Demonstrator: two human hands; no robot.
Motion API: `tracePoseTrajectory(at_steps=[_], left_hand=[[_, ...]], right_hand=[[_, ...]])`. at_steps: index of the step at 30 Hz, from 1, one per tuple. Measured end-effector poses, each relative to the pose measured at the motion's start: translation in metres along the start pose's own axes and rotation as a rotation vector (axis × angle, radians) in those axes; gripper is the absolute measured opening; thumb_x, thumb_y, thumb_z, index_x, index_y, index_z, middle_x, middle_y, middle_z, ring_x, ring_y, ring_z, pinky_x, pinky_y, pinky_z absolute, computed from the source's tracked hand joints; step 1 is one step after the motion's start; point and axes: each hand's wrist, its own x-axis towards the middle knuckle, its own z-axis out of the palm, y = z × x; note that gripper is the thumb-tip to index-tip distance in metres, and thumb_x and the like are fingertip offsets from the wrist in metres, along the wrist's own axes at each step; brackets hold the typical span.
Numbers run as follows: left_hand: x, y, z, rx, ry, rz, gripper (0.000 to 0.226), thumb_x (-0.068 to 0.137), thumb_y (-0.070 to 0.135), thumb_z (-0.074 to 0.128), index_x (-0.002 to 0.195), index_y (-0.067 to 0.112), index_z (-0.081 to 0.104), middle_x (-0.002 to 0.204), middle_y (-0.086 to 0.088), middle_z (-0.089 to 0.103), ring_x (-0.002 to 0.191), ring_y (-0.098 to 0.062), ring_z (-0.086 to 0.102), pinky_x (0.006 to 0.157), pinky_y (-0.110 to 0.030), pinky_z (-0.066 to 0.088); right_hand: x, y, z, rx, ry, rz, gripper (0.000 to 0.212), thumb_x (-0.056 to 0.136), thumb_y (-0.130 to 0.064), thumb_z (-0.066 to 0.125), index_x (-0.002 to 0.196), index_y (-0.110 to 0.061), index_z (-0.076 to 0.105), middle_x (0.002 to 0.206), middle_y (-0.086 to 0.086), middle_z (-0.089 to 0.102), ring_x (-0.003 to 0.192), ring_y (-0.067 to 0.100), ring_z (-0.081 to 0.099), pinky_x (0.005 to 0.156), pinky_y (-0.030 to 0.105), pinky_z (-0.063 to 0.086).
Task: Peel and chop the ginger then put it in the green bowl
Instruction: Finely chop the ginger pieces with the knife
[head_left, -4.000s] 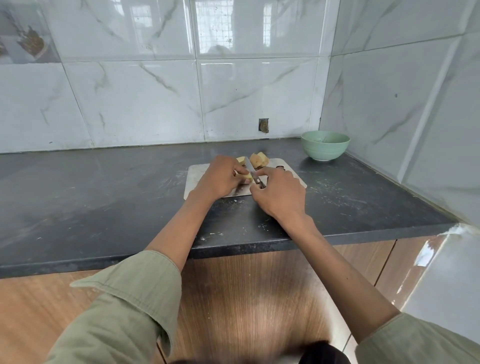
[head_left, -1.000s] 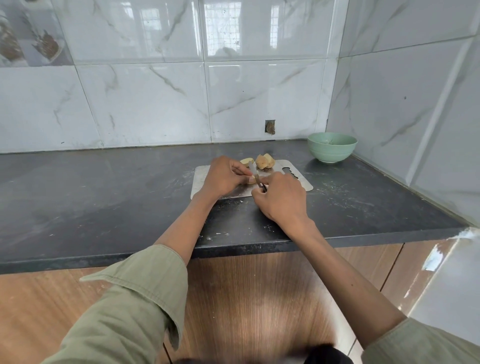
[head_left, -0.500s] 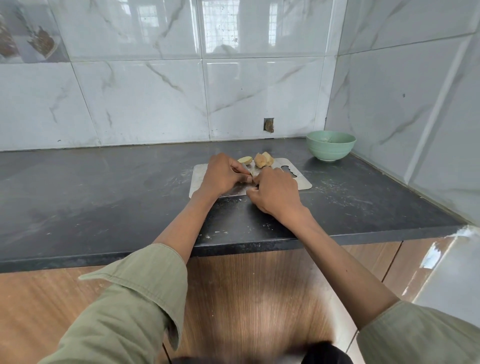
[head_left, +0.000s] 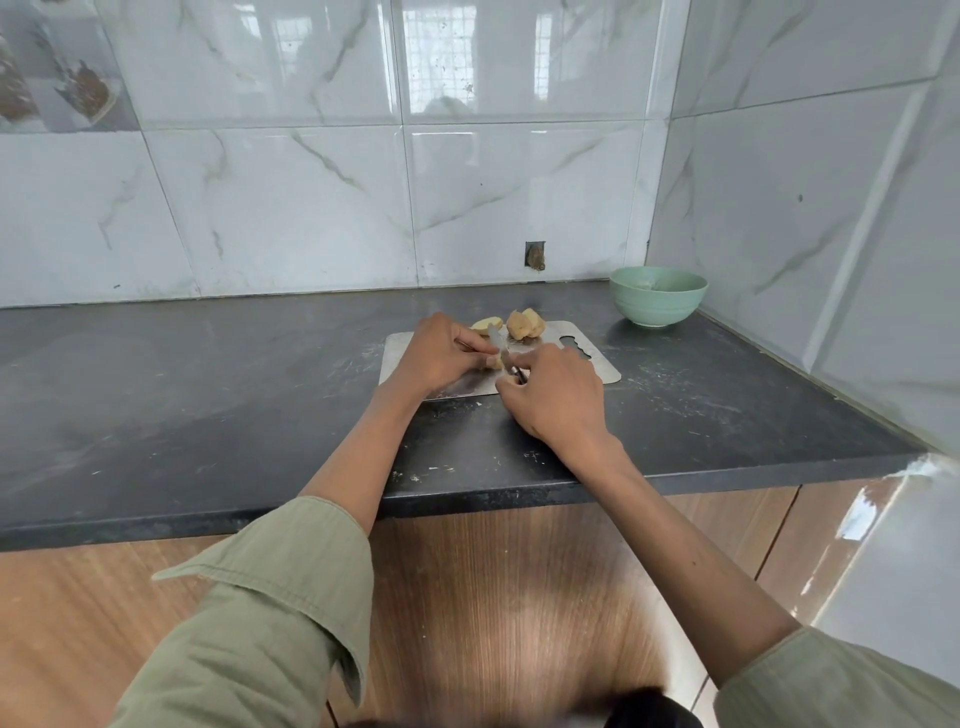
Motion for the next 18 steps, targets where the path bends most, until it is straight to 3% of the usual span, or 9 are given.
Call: tracePoseTrajectory(at_steps=[5,10,18], left_hand=[[-0.0004,0.0034,0.0021,0.011,0.035,0.020,0.019,0.072,0.011,0.092,0.089,0.014,0.085,0.080,0.007,0.078,0.076,0.001,0.073,0.075,-0.011,0.053],[0.0001,0.0034,0.0026,0.002,0.052,0.019,0.018,0.069,0.008,0.094,0.084,0.011,0.084,0.075,0.001,0.078,0.073,-0.011,0.076,0.075,-0.020,0.059],[-0.0011,0.0059,0.0035,0.022,0.064,0.001,0.017,0.070,0.004,0.092,0.081,0.013,0.083,0.073,0.003,0.077,0.071,-0.012,0.075,0.075,-0.025,0.061]], right_hand=[[-0.0006,-0.0020,-0.0002,0.001,0.017,0.002,0.030,0.084,-0.038,0.058,0.104,-0.028,0.078,0.097,0.012,0.069,0.096,0.035,0.062,0.067,0.036,0.039],[-0.0035,-0.0045,-0.0043,0.047,0.026,-0.009,0.035,0.085,-0.035,0.058,0.112,-0.028,0.078,0.098,0.012,0.070,0.099,0.034,0.062,0.075,0.039,0.049],[-0.0015,-0.0035,-0.0005,-0.007,-0.003,-0.038,0.024,0.084,-0.034,0.057,0.095,-0.025,0.076,0.082,0.009,0.059,0.092,0.035,0.062,0.065,0.035,0.040]])
